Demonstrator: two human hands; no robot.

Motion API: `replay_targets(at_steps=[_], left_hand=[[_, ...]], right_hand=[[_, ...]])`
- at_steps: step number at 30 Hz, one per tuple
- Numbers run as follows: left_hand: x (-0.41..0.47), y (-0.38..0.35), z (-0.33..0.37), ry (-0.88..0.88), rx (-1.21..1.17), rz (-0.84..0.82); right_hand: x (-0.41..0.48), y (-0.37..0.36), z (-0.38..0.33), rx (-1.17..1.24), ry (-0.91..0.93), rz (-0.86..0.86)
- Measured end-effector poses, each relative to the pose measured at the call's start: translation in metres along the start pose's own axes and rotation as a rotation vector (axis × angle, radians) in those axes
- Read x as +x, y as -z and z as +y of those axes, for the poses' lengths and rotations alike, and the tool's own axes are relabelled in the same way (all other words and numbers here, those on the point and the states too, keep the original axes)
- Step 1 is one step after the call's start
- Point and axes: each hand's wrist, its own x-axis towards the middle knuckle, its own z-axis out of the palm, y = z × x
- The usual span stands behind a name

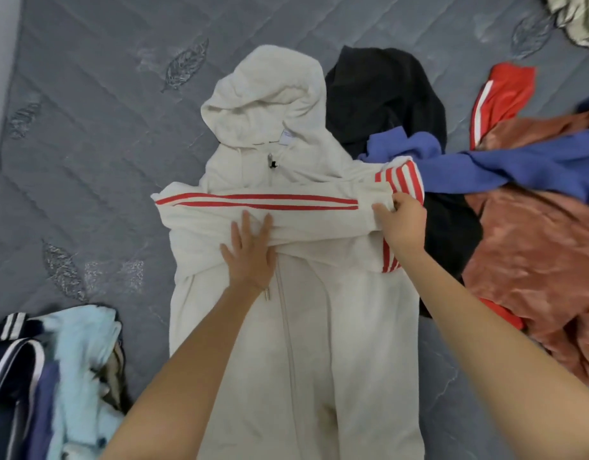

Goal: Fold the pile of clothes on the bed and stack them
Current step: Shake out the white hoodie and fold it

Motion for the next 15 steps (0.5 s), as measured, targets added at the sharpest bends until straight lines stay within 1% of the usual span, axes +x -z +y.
replay_targets(at_steps=[1,3,4,7,8,10,12,15], left_hand=[[0.002,-0.002,-0.006,-0.018,0.003,-0.049],[0.004,-0.003,-0.015,-0.062,0.022,-0.091],[0.004,-0.002,-0.018,-0.081,0.020,-0.071],[-0.012,0.001,-0.024,-0.134,0.014,0.080],[-0.021,0.000,-0.026,-0.163,0.043,0.126],[-0.040,-0.004,-0.032,-0.221,0.099,0.152],[-0.058,-0.011,-0.040,-0.254,0.116,0.139],[-0.086,-0.026,-0.054,-0.275,0.111,0.138]], right_hand=[[-0.002,-0.001,0.004,-0.028,-0.007,-0.016],[-0.011,-0.003,0.010,-0.065,0.064,-0.006],[-0.019,-0.007,0.011,-0.078,0.137,-0.008],[-0.049,-0.018,0.019,-0.290,0.326,0.047],[-0.061,-0.022,0.025,-0.349,0.394,0.044],[-0.088,-0.032,0.036,-0.423,0.498,0.007],[-0.114,-0.042,0.049,-0.483,0.538,-0.047],[-0.153,-0.052,0.061,-0.520,0.504,-0.098]])
